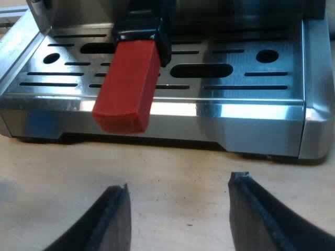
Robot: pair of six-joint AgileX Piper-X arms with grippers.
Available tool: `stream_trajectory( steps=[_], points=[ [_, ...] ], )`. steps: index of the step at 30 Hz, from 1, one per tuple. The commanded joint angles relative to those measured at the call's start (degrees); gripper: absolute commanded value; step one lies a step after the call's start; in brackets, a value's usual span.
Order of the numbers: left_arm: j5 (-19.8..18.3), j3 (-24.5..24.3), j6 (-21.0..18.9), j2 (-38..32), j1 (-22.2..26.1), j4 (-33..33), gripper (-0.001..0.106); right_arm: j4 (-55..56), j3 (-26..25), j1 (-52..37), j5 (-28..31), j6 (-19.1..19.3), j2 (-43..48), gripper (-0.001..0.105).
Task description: Grind coffee beans and then tamp
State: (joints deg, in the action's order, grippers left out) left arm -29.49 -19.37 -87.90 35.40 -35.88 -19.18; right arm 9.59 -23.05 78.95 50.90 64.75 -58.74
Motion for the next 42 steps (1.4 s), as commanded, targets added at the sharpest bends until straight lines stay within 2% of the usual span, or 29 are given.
stream_trajectory(
  steps=[1,5,23,26,28,33,35,42],
  points=[
    [2.53,-0.26,-1.02,-0.19,-0.25,1.03,0.066,-0.75,0.18,0.10,0.76,1.08,0.15,0.045],
    [5.13,-0.26,-3.67,-0.19,-0.25,3.94,0.066,-0.75,0.22,0.10,0.61,1.08,0.15,0.045],
    [5.36,0.09,-3.66,-0.19,-0.25,4.28,0.066,-0.76,0.81,0.10,1.10,0.21,0.15,0.045],
    [5.36,0.09,-3.66,-0.19,-0.25,4.28,0.066,-0.77,1.08,0.10,1.89,1.43,0.25,0.045],
    [5.36,0.09,-3.66,-0.19,-0.25,4.28,0.066,-1.82,1.08,0.10,1.88,3.82,0.25,0.045],
    [5.36,0.09,-3.66,-0.19,-0.25,4.28,0.066,-9.59,1.08,0.10,2.12,12.45,-1.84,0.045],
    [5.36,0.09,-3.66,-0.19,-0.25,4.28,0.066,-10.93,1.08,-0.02,2.55,13.56,-2.60,0.045],
    [5.36,0.09,-3.66,-0.19,-0.25,4.28,0.066,-16.50,1.08,-0.02,3.01,13.68,-8.30,0.045]
  ],
)
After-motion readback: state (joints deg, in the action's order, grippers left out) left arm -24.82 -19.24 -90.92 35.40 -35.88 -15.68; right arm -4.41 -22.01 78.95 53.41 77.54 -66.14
